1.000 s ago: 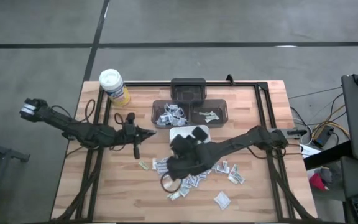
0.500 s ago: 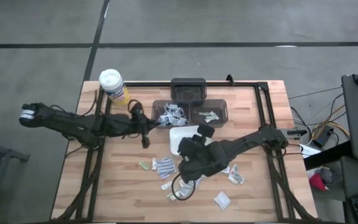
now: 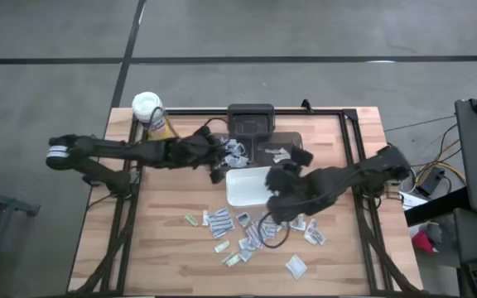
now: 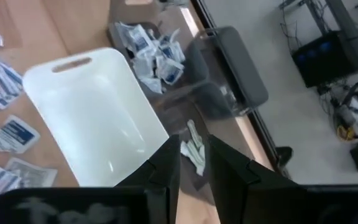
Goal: Pick & Place First Aid Supplies
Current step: Put the alcohol pad into the bottom left black bin
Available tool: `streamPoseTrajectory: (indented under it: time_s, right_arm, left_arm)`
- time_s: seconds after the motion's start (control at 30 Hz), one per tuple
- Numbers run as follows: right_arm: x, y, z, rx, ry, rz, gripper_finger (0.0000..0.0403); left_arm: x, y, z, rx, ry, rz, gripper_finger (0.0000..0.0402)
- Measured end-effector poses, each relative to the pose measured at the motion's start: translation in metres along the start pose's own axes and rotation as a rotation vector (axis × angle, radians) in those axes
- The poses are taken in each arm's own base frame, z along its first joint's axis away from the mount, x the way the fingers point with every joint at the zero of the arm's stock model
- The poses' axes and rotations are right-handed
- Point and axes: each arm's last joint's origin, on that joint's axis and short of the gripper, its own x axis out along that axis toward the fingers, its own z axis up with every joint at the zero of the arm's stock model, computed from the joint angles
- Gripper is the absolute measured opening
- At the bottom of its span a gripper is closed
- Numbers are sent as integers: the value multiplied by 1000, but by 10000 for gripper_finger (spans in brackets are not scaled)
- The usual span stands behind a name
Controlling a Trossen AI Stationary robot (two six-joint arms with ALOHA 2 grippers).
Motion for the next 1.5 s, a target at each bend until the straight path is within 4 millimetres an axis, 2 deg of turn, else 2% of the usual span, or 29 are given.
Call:
streamPoseTrajectory:
  time_s: [0.23,0.63,0.93,1.13,1.33,1.5]
  right_arm:
    - [-8,-31,-40,89,-104,93,56]
    - [8,-71,-111,201,-268,216,52]
    - [19,-97,-161,312,-370,339,52]
    - [21,-111,-184,342,-475,496,52]
    - [24,-115,-200,348,-647,680,52]
    - [34,-113,-213,399,-721,730,52]
  left_arm:
    - [41,11,-3,1,183,25,0]
    - [87,44,-11,-74,428,63,0]
    - [95,60,-13,-153,466,75,0]
    - [94,69,-17,-204,504,88,0]
    - [94,72,-18,-249,514,69,0]
    - [94,75,-19,-280,515,63,0]
